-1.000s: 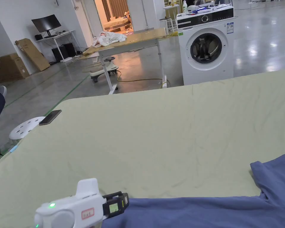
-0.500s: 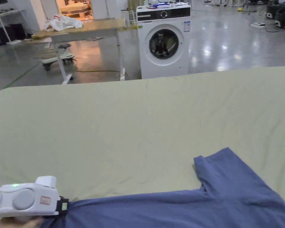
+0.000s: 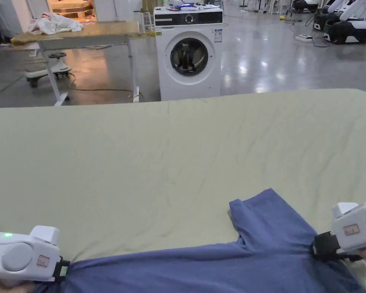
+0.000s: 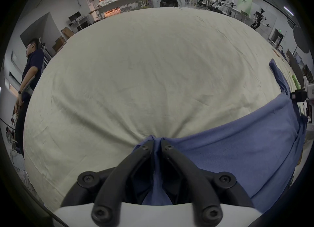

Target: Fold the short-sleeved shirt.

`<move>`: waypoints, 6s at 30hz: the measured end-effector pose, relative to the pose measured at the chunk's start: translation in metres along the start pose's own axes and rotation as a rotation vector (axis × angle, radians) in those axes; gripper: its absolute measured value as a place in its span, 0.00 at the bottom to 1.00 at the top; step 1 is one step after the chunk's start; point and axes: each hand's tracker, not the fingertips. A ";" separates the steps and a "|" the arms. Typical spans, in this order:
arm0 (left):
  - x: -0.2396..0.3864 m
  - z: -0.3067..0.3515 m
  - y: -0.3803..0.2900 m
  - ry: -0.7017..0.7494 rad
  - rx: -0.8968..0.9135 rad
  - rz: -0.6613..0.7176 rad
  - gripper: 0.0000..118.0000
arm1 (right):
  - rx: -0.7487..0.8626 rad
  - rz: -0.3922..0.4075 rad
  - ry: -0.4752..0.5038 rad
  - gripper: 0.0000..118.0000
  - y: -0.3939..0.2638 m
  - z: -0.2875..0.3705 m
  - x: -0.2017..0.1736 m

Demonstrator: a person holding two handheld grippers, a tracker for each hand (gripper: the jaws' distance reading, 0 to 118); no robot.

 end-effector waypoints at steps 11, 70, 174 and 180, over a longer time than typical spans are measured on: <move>-0.029 0.112 -0.067 -0.111 0.339 0.058 0.00 | 0.276 0.090 0.118 0.02 -0.063 0.112 0.003; 0.016 0.256 -0.217 -0.203 0.897 0.319 0.11 | 0.814 0.134 0.278 0.00 -0.227 0.229 -0.122; 0.012 0.051 -0.213 -0.828 0.279 0.937 0.09 | 0.558 -0.075 0.335 0.00 -0.270 0.186 -0.101; 0.000 0.131 -0.190 -0.769 0.416 0.856 0.08 | 0.559 -0.065 0.327 0.00 -0.269 0.187 -0.099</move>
